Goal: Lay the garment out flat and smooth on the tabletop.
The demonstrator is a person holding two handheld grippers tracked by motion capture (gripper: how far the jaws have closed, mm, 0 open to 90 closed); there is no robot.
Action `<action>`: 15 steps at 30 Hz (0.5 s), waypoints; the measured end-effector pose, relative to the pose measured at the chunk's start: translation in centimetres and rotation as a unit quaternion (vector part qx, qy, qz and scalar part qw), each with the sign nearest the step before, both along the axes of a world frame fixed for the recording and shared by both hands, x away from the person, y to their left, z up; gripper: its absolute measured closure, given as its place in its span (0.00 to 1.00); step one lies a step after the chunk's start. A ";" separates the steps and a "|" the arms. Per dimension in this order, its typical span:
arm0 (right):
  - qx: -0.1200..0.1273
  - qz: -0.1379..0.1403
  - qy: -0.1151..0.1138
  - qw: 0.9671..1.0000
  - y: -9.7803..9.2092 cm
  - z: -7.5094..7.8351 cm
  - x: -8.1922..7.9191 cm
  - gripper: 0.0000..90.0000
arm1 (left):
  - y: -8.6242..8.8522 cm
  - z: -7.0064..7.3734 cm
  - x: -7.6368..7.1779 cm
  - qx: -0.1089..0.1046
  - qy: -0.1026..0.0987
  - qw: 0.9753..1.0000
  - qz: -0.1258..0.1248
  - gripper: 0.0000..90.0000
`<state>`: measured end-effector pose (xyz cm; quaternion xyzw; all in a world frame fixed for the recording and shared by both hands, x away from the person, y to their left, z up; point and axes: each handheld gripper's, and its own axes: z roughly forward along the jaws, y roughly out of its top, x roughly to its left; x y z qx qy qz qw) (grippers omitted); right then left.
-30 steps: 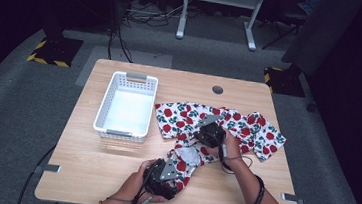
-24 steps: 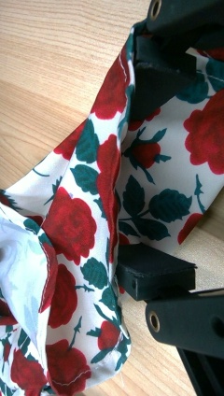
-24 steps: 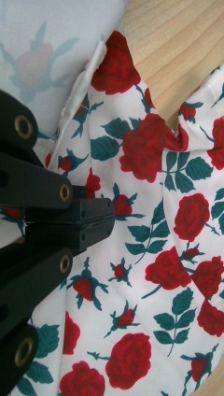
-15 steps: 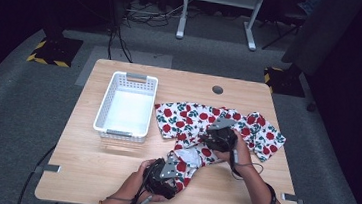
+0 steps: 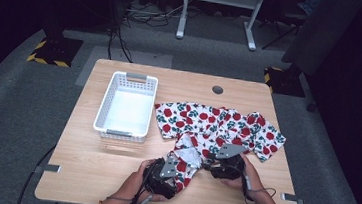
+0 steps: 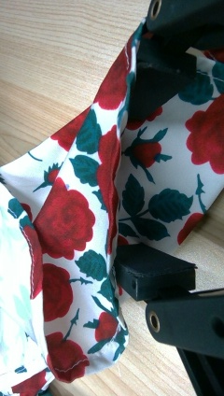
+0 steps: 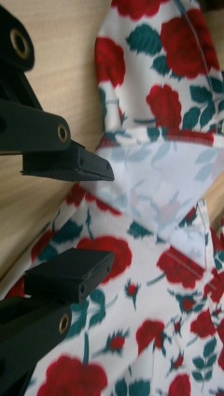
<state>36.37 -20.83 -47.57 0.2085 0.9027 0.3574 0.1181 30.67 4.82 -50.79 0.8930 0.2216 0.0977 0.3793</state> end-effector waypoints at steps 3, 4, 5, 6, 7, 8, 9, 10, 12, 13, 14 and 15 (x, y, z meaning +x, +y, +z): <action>-0.032 -0.011 -0.015 0.999 0.9 -0.5 -0.1 0.60 | 0.0 0.0 -0.1 0.001 -0.004 1.000 0.000 0.30; -0.031 -0.019 -0.009 0.999 1.0 -0.8 0.1 0.62 | 0.0 0.0 -0.1 0.001 -0.005 1.000 0.000 0.30; -0.031 -0.028 -0.005 0.999 1.0 -1.0 0.4 0.69 | 0.0 0.0 -0.1 0.002 -0.008 1.000 -0.001 0.30; -0.033 -0.033 -0.003 0.999 0.9 -1.1 0.6 0.78 | 0.0 0.0 -0.1 0.002 -0.008 1.000 -0.001 0.30; -0.033 -0.033 -0.003 0.999 0.8 -1.1 0.7 0.84 | 0.0 0.0 -0.1 0.002 -0.006 1.000 -0.001 0.30; -0.030 -0.034 -0.001 0.999 0.6 -1.0 0.8 0.91 | 0.0 0.0 -0.1 0.002 -0.005 1.000 0.000 0.30; -0.024 -0.035 0.002 0.999 0.3 -0.9 0.8 0.95 | 0.0 0.0 -0.1 0.001 -0.003 1.000 0.000 0.30; -0.022 -0.036 0.005 0.999 0.0 -0.7 0.7 0.98 | 0.0 0.0 0.0 0.001 -0.003 1.000 0.000 0.30; -0.014 -0.043 0.007 0.999 -0.9 -0.4 0.6 1.00 | 0.0 0.0 -0.1 0.001 -0.004 1.000 0.001 0.30; -0.010 -0.047 0.010 0.999 -1.2 -0.2 0.6 1.00 | 0.1 0.0 -0.1 0.001 -0.003 1.000 0.001 0.30; -0.007 -0.049 0.011 0.999 -1.8 -0.1 0.4 1.00 | 0.1 0.0 -0.1 0.000 -0.003 1.000 0.000 0.30; -0.005 -0.051 0.011 0.999 -2.1 0.0 0.2 1.00 | 0.1 0.0 -0.1 0.001 -0.001 1.000 0.003 0.30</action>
